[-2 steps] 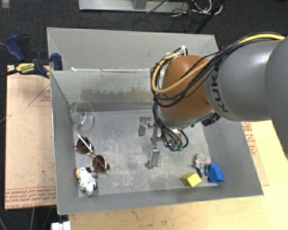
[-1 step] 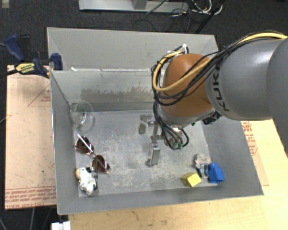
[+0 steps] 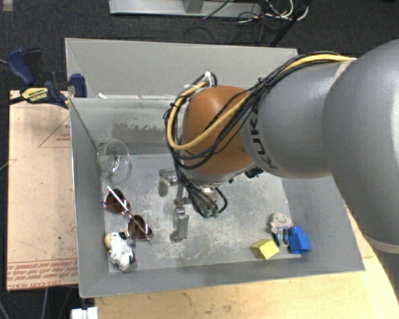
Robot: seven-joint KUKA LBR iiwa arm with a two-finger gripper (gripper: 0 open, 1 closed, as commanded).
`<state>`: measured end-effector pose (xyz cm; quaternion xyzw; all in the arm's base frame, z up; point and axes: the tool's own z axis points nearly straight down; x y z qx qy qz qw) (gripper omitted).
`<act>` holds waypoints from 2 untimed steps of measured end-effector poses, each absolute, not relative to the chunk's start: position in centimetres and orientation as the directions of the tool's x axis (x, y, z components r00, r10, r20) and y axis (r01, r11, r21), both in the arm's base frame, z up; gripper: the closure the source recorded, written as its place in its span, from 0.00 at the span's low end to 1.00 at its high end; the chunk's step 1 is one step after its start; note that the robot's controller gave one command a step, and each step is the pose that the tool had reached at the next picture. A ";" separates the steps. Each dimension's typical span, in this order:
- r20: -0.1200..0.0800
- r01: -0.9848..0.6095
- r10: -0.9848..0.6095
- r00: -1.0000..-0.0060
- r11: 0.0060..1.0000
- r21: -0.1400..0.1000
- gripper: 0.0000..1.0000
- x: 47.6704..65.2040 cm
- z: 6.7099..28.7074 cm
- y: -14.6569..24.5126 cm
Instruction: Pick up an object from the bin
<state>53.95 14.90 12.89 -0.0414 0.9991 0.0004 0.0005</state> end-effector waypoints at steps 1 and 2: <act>0.000 -0.226 -0.226 -0.974 0.974 0.002 0.00 51.7 14.0 18.2; -0.004 -0.137 -0.137 -0.991 0.991 0.002 0.00 54.6 13.3 20.5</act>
Offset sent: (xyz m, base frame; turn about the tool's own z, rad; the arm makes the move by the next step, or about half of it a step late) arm 0.0077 0.0566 0.0037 -0.0464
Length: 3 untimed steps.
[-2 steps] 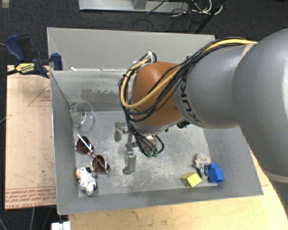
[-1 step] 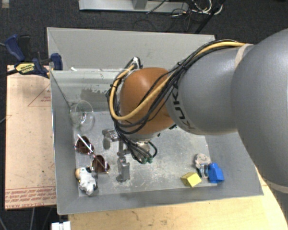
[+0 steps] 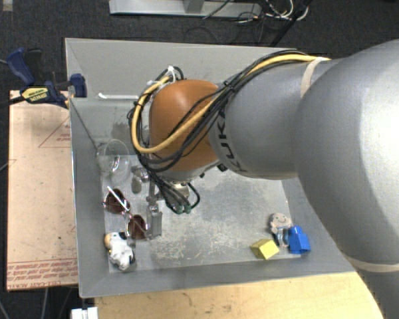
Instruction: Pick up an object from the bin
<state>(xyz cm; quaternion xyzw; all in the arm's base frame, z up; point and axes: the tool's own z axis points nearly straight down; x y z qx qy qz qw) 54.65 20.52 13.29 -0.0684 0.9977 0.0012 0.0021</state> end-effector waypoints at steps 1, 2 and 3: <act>0.000 -0.019 -0.019 -1.000 1.000 0.000 0.00 54.5 6.8 23.0; -0.004 -0.127 -0.127 -0.992 0.992 0.001 1.00 56.0 7.0 24.6; -0.004 -0.127 -0.127 -0.992 0.992 0.001 1.00 56.0 7.0 24.6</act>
Offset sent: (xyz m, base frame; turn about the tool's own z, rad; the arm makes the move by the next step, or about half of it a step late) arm 0.0128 0.0408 -0.0629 0.0073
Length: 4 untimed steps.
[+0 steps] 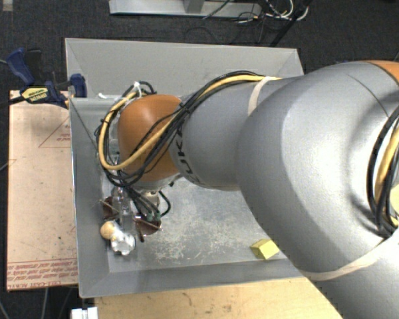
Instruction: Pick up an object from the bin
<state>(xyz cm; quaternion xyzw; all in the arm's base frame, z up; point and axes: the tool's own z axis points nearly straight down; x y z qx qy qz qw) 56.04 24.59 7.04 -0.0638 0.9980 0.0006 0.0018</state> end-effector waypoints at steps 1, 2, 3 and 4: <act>-0.001 -0.127 -0.127 -0.992 0.992 0.000 1.00 56.0 7.3 24.6; -0.001 -0.127 -0.127 -0.992 0.992 0.000 1.00 56.0 8.1 24.6; 0.003 -0.127 -0.127 -0.992 0.992 -0.001 1.00 55.9 9.1 24.5; 0.007 -0.127 -0.127 -0.992 0.992 -0.001 1.00 55.8 11.3 24.5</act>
Offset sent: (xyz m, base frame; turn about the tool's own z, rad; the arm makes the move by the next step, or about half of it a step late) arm 0.0001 0.0000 0.0263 0.0000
